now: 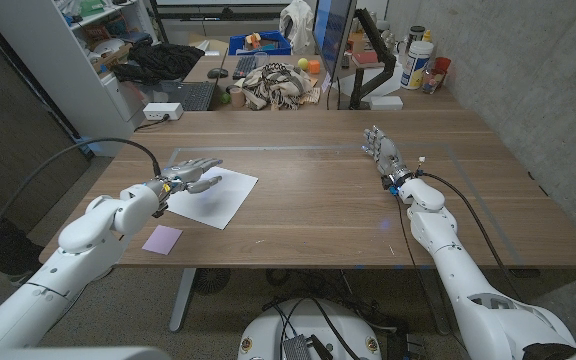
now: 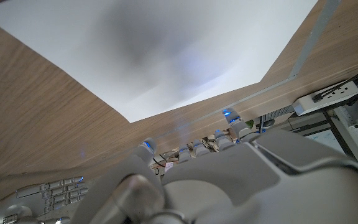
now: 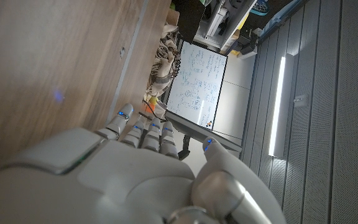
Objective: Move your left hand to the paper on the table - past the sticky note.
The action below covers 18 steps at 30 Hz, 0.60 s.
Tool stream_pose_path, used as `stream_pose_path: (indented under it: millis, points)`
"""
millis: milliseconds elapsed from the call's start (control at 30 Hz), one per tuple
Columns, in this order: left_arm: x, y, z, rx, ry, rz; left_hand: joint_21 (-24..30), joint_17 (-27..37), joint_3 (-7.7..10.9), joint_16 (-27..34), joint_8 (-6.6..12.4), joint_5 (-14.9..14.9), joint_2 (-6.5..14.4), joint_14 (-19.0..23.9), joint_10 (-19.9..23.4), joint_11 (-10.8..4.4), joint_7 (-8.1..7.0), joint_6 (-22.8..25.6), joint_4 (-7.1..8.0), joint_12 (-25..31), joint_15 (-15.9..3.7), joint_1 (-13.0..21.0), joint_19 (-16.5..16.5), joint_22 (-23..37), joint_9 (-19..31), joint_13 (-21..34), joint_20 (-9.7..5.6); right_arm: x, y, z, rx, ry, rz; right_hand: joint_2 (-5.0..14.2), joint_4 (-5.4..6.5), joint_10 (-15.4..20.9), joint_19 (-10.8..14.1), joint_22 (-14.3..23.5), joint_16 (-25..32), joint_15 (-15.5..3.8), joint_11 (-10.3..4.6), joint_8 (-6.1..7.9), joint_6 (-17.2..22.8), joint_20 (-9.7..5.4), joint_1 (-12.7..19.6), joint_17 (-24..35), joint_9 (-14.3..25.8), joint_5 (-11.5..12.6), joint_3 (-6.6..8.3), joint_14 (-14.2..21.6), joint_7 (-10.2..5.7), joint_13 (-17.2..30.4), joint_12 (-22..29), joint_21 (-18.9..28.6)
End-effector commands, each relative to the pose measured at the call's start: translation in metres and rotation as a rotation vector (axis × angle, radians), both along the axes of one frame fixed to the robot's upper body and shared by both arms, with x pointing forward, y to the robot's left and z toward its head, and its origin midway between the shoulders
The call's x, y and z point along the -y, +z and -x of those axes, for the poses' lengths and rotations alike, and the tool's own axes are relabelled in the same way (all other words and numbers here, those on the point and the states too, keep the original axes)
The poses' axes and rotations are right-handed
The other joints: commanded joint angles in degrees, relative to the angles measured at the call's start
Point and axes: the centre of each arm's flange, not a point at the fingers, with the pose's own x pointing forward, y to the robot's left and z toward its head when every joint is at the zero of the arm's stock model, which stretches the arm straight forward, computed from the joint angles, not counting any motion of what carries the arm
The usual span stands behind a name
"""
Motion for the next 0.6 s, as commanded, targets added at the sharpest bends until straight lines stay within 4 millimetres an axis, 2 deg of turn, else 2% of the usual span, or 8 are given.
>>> stream_pose_path:
  millis: [33,600]
  points:
    - [-0.0038,-0.0031,-0.0032,-0.018,0.021,-0.014,-0.19,0.24,0.50,0.14,0.03,-0.03,1.03,-8.25,-1.33,0.29,-0.47,-3.65,0.10,0.47,-3.32,0.80,-17.37,0.25,0.13,0.26,0.18,-0.0025,-0.0006,-0.0014,-0.005,-0.001,0.003,2.06,0.41,0.13,0.08,0.34,-0.02,-0.21,-0.27,0.25,0.25,-4.23,-0.04,0.19,0.06,0.44,0.24,-0.02,-0.06,0.29,0.24,-0.18]
    - [-0.0084,-0.0027,-0.0046,-0.022,0.023,-0.017,-0.25,0.27,0.69,0.19,0.14,-0.06,1.19,-8.25,-0.63,0.58,-0.47,-3.81,0.24,0.64,-3.50,0.85,-17.42,0.28,0.18,0.33,0.35,-0.0077,-0.0008,-0.0021,-0.002,-0.002,-0.003,2.00,0.43,0.14,0.14,0.35,-0.03,-0.20,-0.29,0.25,0.25,-4.17,-0.09,0.20,0.06,0.46,0.28,-0.02,-0.05,0.29,0.25,-0.41]
